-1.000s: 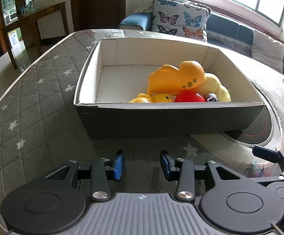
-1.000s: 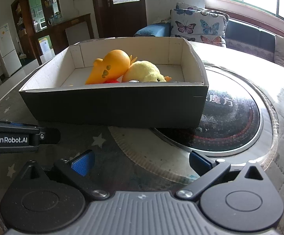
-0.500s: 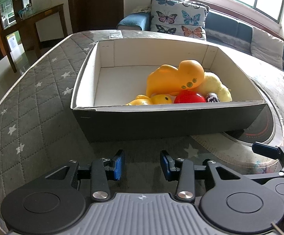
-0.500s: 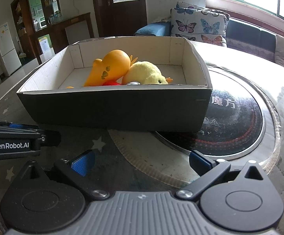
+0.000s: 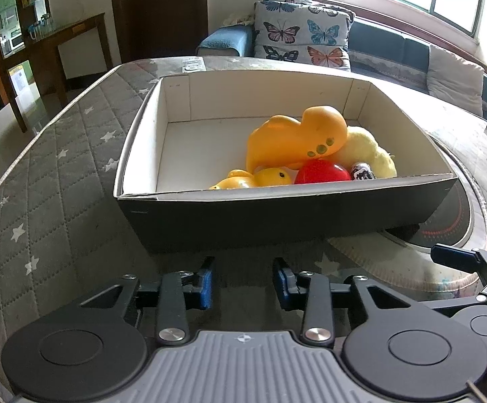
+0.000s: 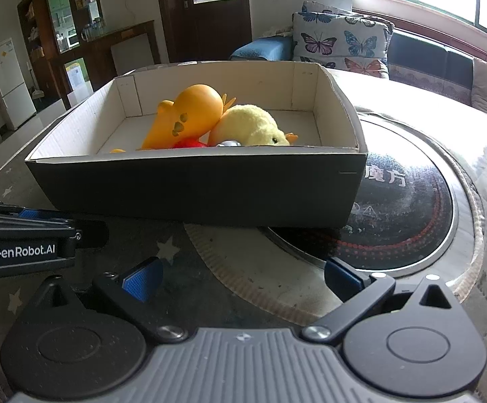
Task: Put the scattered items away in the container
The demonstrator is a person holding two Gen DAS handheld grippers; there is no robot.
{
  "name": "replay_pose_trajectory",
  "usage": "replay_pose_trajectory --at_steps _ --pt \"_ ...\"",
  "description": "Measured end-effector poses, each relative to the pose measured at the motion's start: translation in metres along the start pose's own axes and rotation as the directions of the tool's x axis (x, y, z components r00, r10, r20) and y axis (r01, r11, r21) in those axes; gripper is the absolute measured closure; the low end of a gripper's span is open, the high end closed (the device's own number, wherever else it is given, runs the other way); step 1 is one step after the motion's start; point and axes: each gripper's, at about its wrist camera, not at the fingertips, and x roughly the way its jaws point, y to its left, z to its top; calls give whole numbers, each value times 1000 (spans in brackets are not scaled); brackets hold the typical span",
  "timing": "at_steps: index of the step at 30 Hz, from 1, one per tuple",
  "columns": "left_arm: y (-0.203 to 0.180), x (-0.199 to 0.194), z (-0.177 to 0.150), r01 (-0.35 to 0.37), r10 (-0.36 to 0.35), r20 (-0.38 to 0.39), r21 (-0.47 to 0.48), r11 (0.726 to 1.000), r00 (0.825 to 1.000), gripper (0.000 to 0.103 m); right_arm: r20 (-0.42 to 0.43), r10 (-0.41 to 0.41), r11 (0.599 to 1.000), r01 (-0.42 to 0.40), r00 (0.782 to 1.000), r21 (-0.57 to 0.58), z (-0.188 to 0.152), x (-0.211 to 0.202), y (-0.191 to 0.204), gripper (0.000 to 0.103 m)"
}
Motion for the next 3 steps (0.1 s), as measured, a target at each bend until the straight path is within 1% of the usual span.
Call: replay_pose_trajectory --at_steps 3 --pt "0 0 0 1 -1 0 1 1000 1000 65 0 1 1000 -1 1000 0 0 0 0 0"
